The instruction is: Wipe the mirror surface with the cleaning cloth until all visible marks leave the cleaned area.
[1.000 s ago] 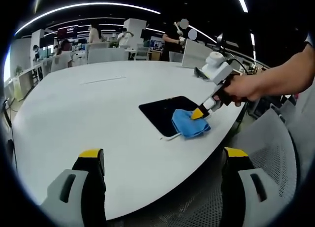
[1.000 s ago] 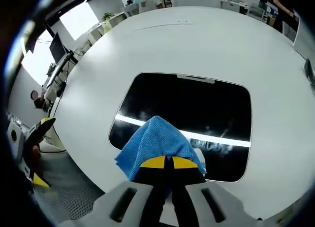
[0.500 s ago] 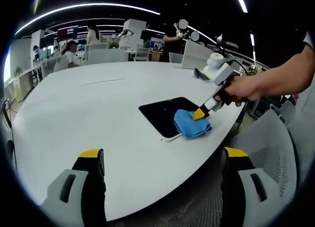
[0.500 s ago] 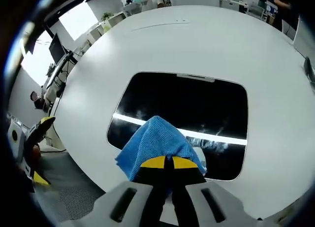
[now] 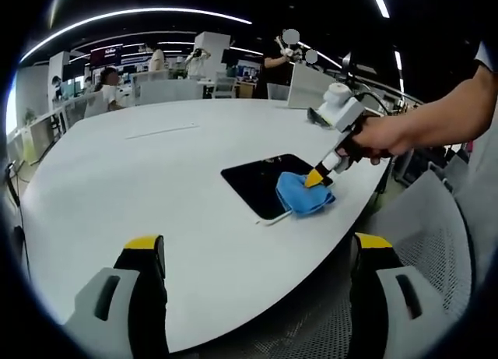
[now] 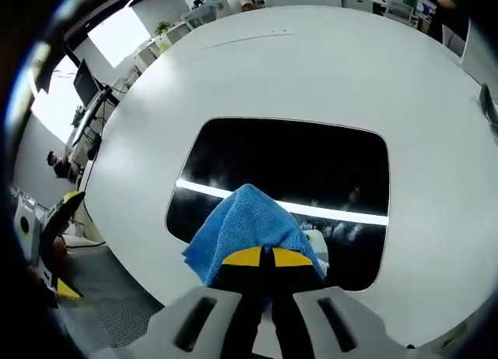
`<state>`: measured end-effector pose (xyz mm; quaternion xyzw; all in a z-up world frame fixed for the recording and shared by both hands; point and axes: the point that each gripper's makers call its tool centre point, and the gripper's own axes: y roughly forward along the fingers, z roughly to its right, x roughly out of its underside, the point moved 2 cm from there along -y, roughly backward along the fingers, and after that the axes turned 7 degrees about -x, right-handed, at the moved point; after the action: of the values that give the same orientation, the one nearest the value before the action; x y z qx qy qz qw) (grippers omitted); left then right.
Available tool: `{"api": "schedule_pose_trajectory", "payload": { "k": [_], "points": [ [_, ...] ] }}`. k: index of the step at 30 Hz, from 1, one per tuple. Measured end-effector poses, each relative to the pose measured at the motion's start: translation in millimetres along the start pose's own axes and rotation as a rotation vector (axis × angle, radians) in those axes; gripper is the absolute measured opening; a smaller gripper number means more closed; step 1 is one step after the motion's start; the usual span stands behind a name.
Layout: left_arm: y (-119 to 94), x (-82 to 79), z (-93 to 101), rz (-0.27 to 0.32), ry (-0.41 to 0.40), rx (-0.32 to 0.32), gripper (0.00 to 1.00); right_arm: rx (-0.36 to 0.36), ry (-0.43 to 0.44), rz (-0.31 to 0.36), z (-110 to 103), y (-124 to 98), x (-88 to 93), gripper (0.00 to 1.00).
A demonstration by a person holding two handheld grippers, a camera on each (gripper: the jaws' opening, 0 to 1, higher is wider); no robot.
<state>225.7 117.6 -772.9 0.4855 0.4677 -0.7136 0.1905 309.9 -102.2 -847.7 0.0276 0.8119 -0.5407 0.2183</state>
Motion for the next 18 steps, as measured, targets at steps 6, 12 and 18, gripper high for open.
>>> {"api": "schedule_pose_trajectory", "payload": {
  "k": [6,12,18],
  "points": [
    [-0.3,-1.4,-0.6,0.008,-0.010,0.000,0.99,0.007,0.006,0.005,4.3,3.9,-10.7,0.00],
    [-0.1,-2.8,-0.5,0.016,-0.011,0.004,0.99,0.032,-0.003,0.014,9.6,7.8,-23.1,0.00],
    [0.4,-1.8,0.2,0.012,-0.004,0.011,0.98,0.044,0.000,0.014,13.0,10.4,-32.7,0.00]
  ]
}}
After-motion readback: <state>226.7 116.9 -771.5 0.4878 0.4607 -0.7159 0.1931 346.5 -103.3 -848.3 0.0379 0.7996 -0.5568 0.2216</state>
